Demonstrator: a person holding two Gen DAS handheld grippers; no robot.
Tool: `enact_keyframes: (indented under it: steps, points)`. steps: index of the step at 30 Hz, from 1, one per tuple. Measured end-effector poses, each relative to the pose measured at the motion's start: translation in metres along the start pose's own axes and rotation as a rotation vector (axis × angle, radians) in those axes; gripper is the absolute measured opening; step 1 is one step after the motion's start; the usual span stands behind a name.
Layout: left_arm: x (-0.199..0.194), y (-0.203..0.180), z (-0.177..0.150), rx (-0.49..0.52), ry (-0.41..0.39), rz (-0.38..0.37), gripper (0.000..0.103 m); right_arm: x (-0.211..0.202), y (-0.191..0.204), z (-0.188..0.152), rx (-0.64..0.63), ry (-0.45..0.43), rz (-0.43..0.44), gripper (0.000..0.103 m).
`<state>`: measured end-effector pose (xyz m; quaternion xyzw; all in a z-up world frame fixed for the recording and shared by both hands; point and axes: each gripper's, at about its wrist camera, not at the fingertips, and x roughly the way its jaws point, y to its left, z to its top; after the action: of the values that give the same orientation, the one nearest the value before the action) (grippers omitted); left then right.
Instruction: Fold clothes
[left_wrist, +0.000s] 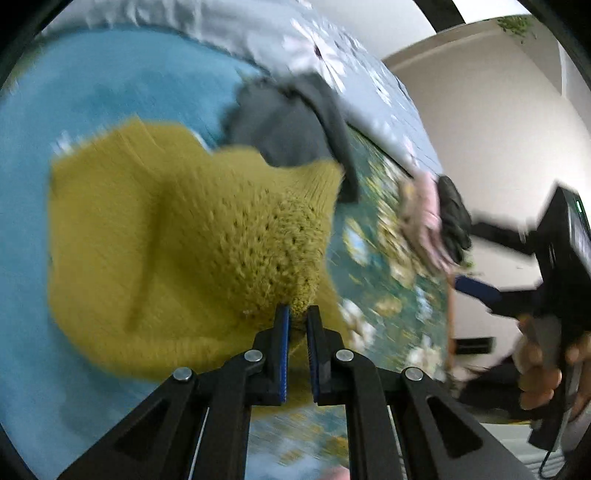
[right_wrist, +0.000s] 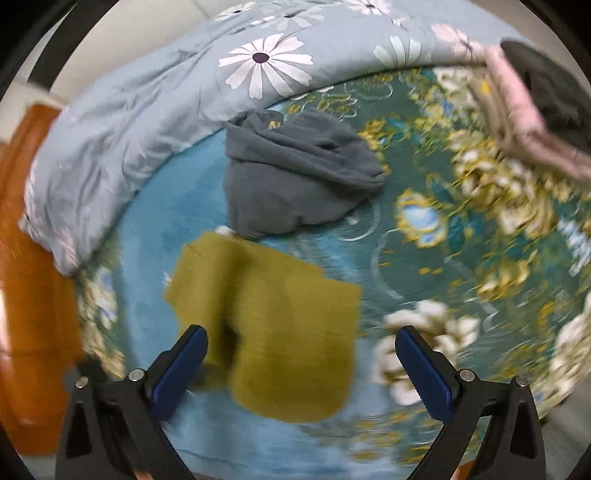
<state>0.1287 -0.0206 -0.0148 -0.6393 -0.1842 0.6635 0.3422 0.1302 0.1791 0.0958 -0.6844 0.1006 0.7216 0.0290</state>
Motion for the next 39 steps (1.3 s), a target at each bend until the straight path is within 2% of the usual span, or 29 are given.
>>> enact_keyframes:
  steps: [3, 8, 9, 11, 13, 17, 20, 23, 25, 27, 28, 30, 32, 36, 39]
  points:
    - [0.015, -0.003, -0.005, -0.017, 0.055, -0.001, 0.009, 0.02, 0.009, -0.004, 0.016, 0.037, -0.009, 0.103]
    - [0.013, 0.015, -0.01, -0.067, 0.082, 0.02, 0.01, 0.057, 0.004, -0.015, 0.096, 0.124, -0.004, 0.101]
    - [0.01, 0.018, -0.006, -0.077, 0.085, 0.022, 0.011, 0.064, 0.003, -0.015, 0.115, 0.138, 0.001, 0.098]
    - [0.002, 0.026, 0.001, -0.099, 0.091, 0.026, 0.018, 0.078, 0.004, -0.014, 0.149, 0.167, 0.005, 0.092]
    - [-0.012, 0.036, 0.005, -0.141, 0.093, 0.029, 0.043, 0.091, 0.006, -0.013, 0.183, 0.197, 0.009, 0.09]
    - [-0.055, 0.069, 0.009, -0.245, 0.032, -0.003, 0.053, 0.112, 0.016, -0.007, 0.212, 0.228, 0.02, 0.087]
    - [-0.089, 0.105, 0.015, -0.338, -0.059, 0.056, 0.058, 0.123, 0.026, -0.003, 0.218, 0.24, 0.021, 0.08]
    - [-0.107, 0.149, 0.024, -0.449, -0.133, 0.167, 0.06, 0.131, 0.034, -0.001, 0.235, 0.254, 0.017, 0.069]
    - [-0.116, 0.181, 0.036, -0.508, -0.137, 0.222, 0.06, 0.135, 0.033, 0.0, 0.26, 0.268, 0.006, 0.049]
    - [-0.107, 0.2, 0.052, -0.546, -0.123, 0.265, 0.06, 0.135, 0.027, -0.002, 0.309, 0.283, 0.023, 0.036]
    - [-0.101, 0.205, 0.062, -0.543, -0.117, 0.282, 0.06, 0.134, 0.022, -0.003, 0.329, 0.289, 0.042, 0.026]
    - [-0.086, 0.208, 0.084, -0.506, -0.107, 0.311, 0.06, 0.128, 0.014, -0.005, 0.364, 0.29, 0.078, 0.012]
    - [-0.072, 0.203, 0.104, -0.436, -0.088, 0.344, 0.062, 0.11, 0.005, -0.005, 0.375, 0.256, 0.092, 0.011]
    - [-0.043, 0.19, 0.135, -0.303, -0.032, 0.384, 0.067, 0.077, -0.015, -0.012, 0.37, 0.204, 0.061, 0.01]
    - [-0.019, 0.186, 0.142, -0.265, 0.035, 0.377, 0.067, 0.057, -0.044, -0.027, 0.409, 0.191, 0.039, 0.01]
